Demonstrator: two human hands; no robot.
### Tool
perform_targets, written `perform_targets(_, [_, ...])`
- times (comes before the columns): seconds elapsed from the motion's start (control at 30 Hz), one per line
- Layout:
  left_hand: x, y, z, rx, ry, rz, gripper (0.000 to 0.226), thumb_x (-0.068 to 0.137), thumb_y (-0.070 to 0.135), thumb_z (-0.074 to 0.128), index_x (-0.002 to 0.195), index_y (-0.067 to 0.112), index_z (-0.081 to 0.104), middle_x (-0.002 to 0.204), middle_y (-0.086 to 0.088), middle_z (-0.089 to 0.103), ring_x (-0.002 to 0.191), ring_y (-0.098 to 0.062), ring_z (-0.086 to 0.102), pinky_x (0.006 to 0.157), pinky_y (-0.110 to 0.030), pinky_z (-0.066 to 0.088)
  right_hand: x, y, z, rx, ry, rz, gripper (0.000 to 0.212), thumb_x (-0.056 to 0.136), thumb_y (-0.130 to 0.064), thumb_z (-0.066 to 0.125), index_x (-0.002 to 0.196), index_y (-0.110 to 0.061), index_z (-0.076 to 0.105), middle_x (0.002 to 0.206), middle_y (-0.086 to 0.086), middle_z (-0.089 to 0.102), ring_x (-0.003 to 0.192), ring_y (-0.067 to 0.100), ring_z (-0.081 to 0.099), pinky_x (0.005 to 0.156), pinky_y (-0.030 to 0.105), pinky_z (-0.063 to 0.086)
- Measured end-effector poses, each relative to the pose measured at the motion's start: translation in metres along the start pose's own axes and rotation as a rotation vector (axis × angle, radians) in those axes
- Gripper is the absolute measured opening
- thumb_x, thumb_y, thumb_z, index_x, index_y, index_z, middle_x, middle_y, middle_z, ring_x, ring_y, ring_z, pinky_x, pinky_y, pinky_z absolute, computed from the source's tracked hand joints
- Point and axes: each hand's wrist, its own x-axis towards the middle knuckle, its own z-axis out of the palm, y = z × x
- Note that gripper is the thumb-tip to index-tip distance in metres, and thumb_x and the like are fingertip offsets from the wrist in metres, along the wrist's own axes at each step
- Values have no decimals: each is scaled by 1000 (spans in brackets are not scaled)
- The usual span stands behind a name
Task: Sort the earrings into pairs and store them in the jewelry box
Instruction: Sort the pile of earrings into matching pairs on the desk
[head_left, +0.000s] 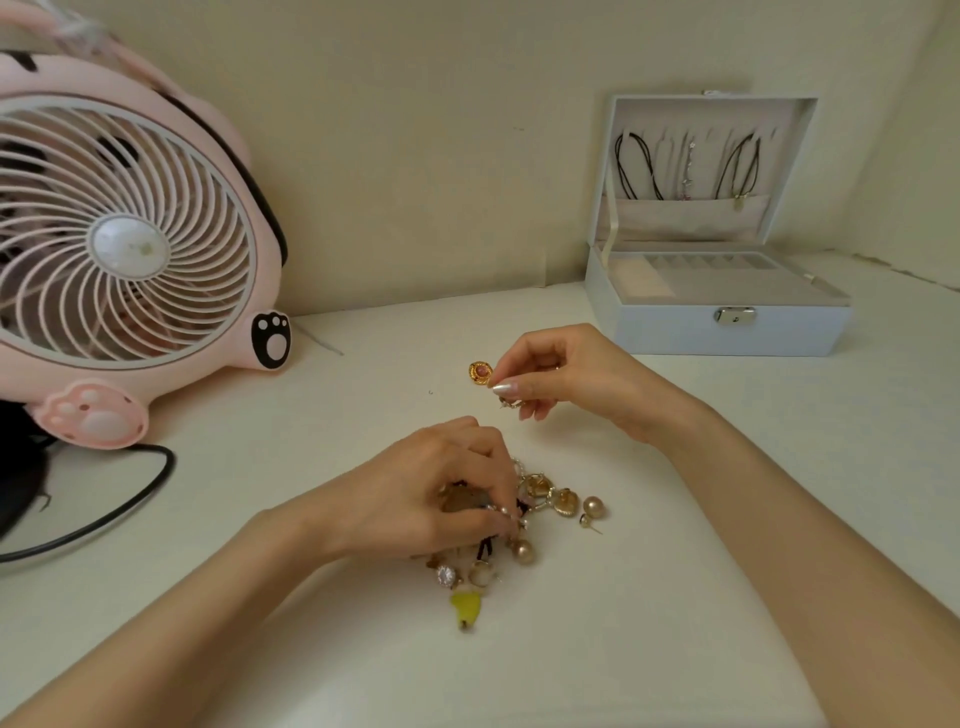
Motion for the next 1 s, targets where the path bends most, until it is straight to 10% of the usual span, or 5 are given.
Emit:
perform_targets(0.23, [-2, -6, -17, -312, 267, -135, 23, 78, 43, 61, 84, 23, 72, 91, 3, 65, 83, -18, 58, 77, -33, 45, -1, -2, 2, -5, -59, 10, 12, 80, 0, 69, 92, -5, 70, 77, 7, 68, 64, 16, 66, 60, 22, 54])
perform_targets(0.43, [0, -11, -20, -475, 544, -199, 35, 82, 43, 58, 77, 9, 63, 74, 3, 65, 65, -7, 52, 62, -15, 42, -6, -6, 16, -229, -222, 36, 12, 72, -13, 79, 81, -17, 72, 77, -6, 70, 67, -5, 59, 64, 11, 43])
perform_targets(0.63, [2, -13, -18, -512, 554, -275, 26, 82, 28, 57, 82, 4, 64, 74, -4, 67, 61, -9, 58, 60, -18, 48, -15, -8, 5, -643, -204, 176, 15, 71, -27, 80, 79, -19, 70, 82, 0, 67, 84, 5, 55, 73, 21, 43])
perform_targets(1.0, [3, -23, -15, -537, 577, -316, 3, 83, 8, 62, 85, 6, 61, 71, -7, 69, 60, -16, 64, 59, -23, 53, -16, -10, 5, -503, -321, 259, 14, 75, -19, 77, 79, -8, 69, 65, -4, 68, 61, 5, 62, 59, 12, 44])
